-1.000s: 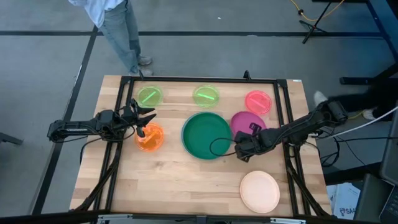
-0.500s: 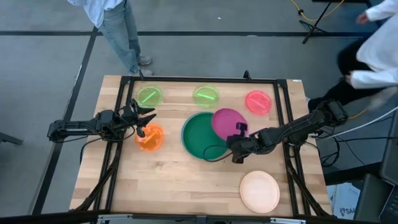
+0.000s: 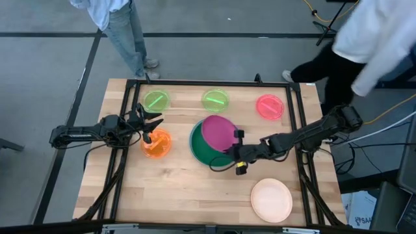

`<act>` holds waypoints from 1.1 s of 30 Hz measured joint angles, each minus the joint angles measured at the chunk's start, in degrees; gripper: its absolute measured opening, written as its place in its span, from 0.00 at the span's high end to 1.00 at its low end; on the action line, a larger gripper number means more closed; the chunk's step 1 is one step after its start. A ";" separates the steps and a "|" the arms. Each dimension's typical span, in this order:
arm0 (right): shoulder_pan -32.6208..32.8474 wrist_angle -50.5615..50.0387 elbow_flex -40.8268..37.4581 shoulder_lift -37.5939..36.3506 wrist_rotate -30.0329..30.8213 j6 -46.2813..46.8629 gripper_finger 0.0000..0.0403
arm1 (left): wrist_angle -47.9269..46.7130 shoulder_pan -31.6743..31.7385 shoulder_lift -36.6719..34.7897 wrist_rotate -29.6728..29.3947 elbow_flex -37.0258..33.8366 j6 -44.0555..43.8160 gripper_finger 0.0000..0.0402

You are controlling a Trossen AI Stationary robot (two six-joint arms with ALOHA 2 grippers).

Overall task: Stack plastic plates
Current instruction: Stack the pink plate on the dark green plate

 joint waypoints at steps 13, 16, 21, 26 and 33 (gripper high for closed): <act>-4.23 5.23 -0.02 10.22 -9.14 -1.21 0.99 | -0.03 0.00 -0.02 0.04 0.00 0.00 0.69; -4.55 5.79 -0.02 11.18 -9.16 0.37 0.99 | 0.03 0.01 -0.02 0.07 0.00 0.00 0.69; -4.49 5.70 -0.02 12.29 -8.54 1.80 0.99 | 0.19 0.02 -0.02 0.09 0.00 0.00 0.69; -4.51 5.71 -0.02 12.31 -8.53 2.93 0.99 | 0.14 0.00 -0.02 0.19 0.00 0.00 0.69; -4.88 5.45 -0.02 12.31 -8.63 6.85 0.92 | 0.10 0.00 -0.02 0.20 0.00 0.02 0.69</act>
